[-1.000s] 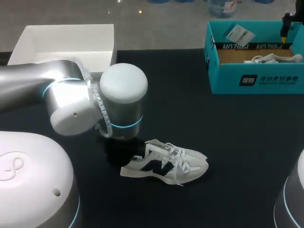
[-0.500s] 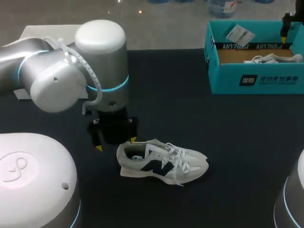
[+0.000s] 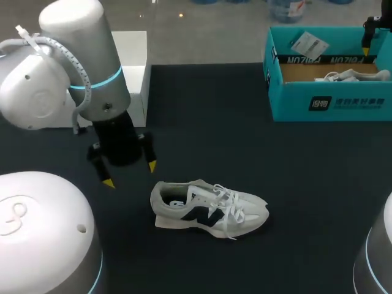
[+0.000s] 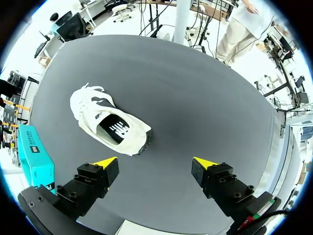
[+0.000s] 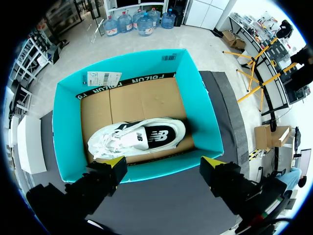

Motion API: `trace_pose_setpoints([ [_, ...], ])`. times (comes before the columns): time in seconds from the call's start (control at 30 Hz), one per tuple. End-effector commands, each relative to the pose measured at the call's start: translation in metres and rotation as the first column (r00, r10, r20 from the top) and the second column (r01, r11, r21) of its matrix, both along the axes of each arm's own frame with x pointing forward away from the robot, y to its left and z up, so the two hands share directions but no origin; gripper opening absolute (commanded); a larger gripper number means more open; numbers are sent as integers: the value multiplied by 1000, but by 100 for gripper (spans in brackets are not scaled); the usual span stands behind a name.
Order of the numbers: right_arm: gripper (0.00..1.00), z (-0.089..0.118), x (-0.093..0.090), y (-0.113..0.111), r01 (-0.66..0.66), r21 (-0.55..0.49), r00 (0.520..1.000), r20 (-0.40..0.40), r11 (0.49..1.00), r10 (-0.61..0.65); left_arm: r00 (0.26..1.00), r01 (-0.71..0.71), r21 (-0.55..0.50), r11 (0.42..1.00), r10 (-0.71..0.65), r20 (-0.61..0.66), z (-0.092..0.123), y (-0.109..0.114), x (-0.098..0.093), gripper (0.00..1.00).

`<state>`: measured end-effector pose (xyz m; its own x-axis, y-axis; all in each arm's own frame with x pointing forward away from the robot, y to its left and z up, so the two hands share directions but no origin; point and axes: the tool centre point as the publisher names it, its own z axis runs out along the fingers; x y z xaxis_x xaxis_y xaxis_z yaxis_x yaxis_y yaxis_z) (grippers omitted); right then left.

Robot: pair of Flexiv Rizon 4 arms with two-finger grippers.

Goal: Take the shoe out of the shoebox, open the shoe tongue, remove and reinsert the insole, then place the shoe into the shoebox

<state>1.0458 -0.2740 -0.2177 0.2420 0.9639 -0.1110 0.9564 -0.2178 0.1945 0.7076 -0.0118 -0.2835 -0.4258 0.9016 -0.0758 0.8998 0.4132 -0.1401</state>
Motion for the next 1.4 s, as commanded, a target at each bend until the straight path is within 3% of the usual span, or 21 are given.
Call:
trace_pose_setpoints([
  [0.03,100,0,0,0,1,0,1000,0,1000,-1,1000,-2,-17,1000,2,14,-1,3,-4,100],
  [0.13,100,0,0,0,1,0,1000,0,1000,-1,1000,-2,-17,1000,2,14,-1,3,-4,100],
  [0.23,100,0,0,0,1,0,1000,0,1000,-1,965,-212,-135,968,186,-188,-1,9,3,100],
  [0.3,100,0,0,0,1,0,1000,0,1000,-1,914,-356,-200,913,296,-277,1,15,9,100],
  [0.33,100,0,0,0,1,0,1000,0,1000,-1,875,-441,-261,859,346,-340,2,20,12,100],
  [0.5,100,0,0,0,1,0,1000,0,1000,-1,687,-712,-366,599,488,-538,4,43,17,100],
  [0.57,100,0,0,0,1,0,1000,0,1000,-1,647,-750,-376,544,487,-587,2,49,16,100],
  [0.97,100,0,0,0,1,0,1000,0,1000,-1,548,-832,-362,420,523,-653,3,79,-17,100],
  [1.4,100,0,0,0,1,0,1000,0,1000,-1,545,-834,-355,423,527,-652,1,80,-19,100],
])
